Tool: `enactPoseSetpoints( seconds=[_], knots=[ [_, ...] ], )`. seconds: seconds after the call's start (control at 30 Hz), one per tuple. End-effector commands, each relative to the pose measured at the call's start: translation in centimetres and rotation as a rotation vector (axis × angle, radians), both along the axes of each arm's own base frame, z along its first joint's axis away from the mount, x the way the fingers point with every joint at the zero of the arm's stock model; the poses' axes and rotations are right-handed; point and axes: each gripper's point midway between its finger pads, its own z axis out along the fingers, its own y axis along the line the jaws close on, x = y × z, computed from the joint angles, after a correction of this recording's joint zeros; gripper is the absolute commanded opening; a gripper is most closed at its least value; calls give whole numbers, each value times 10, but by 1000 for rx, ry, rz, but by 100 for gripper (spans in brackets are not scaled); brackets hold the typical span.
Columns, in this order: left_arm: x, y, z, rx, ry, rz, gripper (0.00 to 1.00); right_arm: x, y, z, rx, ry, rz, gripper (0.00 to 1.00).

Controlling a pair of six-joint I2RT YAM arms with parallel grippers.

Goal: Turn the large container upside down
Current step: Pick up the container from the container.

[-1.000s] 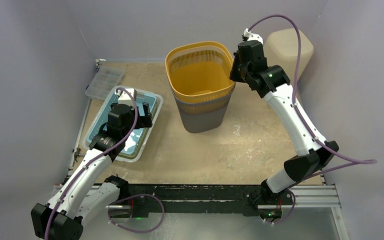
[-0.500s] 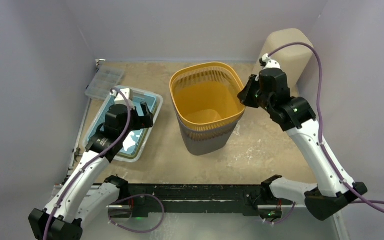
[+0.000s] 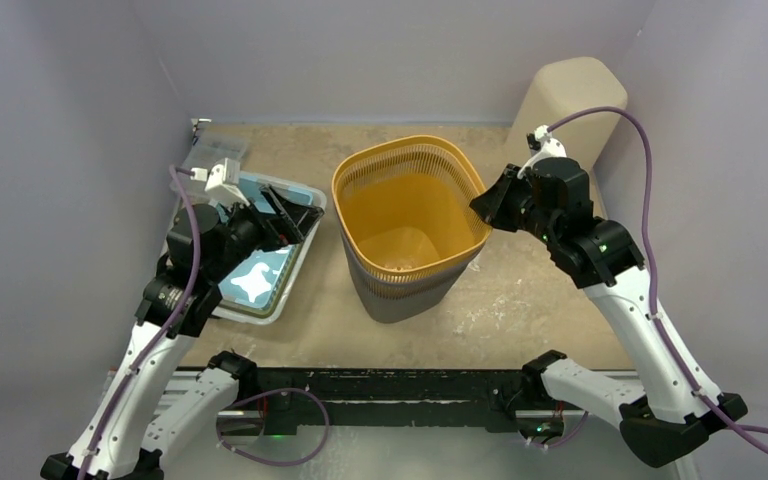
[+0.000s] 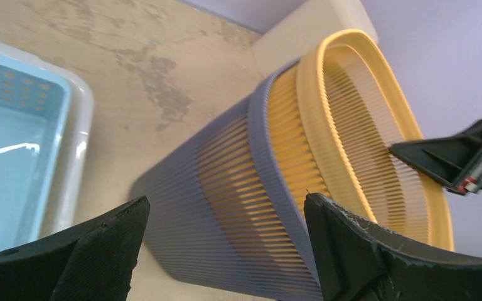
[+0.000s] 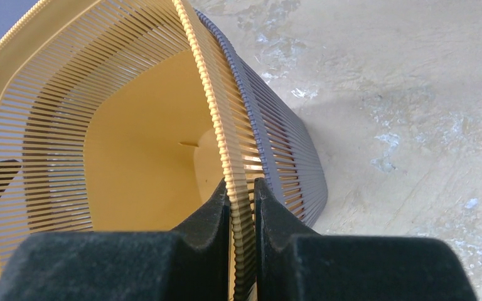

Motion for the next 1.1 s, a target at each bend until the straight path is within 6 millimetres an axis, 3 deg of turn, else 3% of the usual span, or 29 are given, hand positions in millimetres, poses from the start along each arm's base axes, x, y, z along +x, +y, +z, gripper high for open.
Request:
enactPoseSetpoints(
  seconds=[0.0, 0.23, 0.47, 0.77, 1.07],
  knots=[
    [-13, -25, 12, -135, 26, -132, 91, -8, 23, 36, 196, -32, 46, 1],
    [-14, -45, -15, -163, 101, -235, 83, -13, 32, 43, 233, -45, 100, 1],
    [-7, -49, -42, -126, 178, -247, 75, -24, 39, 61, 259, -97, 183, 6],
    [-3, -45, -51, -62, 184, -236, 67, -15, 29, 42, 100, -39, 166, 9],
    [-1, -43, -61, -9, 202, -242, 65, 6, 21, 29, -34, 0, 128, 35]
  ],
)
